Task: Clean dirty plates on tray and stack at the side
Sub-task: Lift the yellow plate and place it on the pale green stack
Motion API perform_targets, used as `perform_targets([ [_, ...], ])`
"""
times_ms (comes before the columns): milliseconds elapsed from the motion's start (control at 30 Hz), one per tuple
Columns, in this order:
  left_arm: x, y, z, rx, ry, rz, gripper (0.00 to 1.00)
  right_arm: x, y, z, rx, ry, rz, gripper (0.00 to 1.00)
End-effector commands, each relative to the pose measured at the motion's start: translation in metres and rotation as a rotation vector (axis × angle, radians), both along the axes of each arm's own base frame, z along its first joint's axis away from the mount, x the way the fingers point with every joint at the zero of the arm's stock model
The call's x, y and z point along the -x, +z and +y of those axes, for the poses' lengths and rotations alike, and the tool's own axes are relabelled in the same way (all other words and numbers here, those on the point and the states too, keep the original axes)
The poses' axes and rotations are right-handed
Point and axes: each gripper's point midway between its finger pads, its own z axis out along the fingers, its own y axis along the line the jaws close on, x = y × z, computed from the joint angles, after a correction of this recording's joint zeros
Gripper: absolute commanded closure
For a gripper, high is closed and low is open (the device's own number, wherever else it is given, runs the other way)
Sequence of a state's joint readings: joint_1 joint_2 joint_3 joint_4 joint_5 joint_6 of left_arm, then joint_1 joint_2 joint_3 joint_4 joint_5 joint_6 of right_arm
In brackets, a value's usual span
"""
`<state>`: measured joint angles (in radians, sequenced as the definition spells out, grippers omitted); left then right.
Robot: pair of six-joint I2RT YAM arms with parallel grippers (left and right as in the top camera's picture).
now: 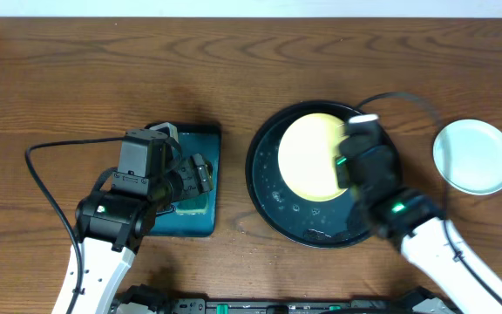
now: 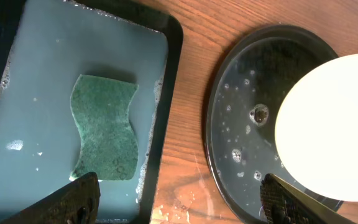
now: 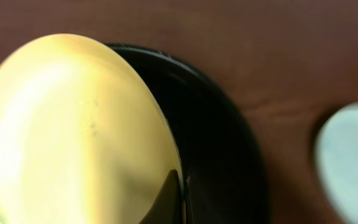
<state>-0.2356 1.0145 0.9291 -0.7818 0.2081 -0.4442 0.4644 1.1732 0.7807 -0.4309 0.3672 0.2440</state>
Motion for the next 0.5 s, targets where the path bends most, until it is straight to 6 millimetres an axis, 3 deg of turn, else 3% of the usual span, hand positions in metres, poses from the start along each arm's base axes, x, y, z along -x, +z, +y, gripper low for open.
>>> perform_targets([
  [0,-0.003,0.008,-0.001,0.005,-0.005,-0.017,0.17,-0.007,0.005,0.001,-0.382,0.002,0.088,0.99],
  [233,-0.003,0.008,-0.001,0.005,-0.005,-0.017,0.17,-0.014,0.005,-0.127,-0.551,-0.408,0.036,0.99],
  [467,-0.003,0.008,-0.001,0.005,-0.005,-0.017,0.17,0.018,-0.007,-0.256,-0.543,-0.936,-0.081,0.99],
])
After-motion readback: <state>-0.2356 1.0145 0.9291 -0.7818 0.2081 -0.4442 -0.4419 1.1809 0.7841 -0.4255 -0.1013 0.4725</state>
